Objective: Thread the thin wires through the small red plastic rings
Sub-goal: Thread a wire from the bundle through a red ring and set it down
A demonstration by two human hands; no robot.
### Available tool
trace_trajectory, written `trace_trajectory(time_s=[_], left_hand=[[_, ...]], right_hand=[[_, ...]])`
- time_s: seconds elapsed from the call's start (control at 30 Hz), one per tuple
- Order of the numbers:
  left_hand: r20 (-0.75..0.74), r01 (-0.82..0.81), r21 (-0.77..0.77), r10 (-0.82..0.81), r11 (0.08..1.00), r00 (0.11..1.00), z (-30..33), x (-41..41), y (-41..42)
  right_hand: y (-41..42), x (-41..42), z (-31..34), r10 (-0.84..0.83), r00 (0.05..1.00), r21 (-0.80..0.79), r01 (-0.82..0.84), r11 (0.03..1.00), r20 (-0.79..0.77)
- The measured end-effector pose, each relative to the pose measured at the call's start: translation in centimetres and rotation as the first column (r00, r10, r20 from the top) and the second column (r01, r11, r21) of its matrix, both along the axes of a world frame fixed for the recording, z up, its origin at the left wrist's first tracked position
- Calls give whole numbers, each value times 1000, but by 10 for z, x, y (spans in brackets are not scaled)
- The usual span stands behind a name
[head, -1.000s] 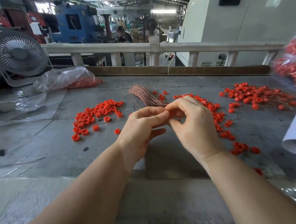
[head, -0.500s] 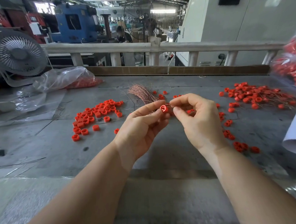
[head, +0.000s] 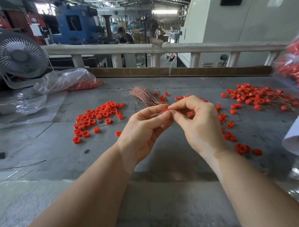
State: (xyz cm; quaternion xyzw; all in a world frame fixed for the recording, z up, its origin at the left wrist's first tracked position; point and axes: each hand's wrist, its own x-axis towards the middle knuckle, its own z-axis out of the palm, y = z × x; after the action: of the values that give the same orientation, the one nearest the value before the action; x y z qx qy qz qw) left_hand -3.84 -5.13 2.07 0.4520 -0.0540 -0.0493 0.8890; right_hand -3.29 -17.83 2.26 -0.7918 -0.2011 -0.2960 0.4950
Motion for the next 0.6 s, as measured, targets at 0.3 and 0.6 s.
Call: trace_trajectory(time_s=[0.3, 0.6], left_hand=[[42, -139, 158, 134, 978, 990, -2, 1, -3], [185, -224, 388, 162, 894, 969, -1, -1, -5]], right_hand=[[-5, 3, 4, 14, 995, 214, 8, 977, -103], [-5, 4, 3, -33, 993, 175, 53, 983, -118]])
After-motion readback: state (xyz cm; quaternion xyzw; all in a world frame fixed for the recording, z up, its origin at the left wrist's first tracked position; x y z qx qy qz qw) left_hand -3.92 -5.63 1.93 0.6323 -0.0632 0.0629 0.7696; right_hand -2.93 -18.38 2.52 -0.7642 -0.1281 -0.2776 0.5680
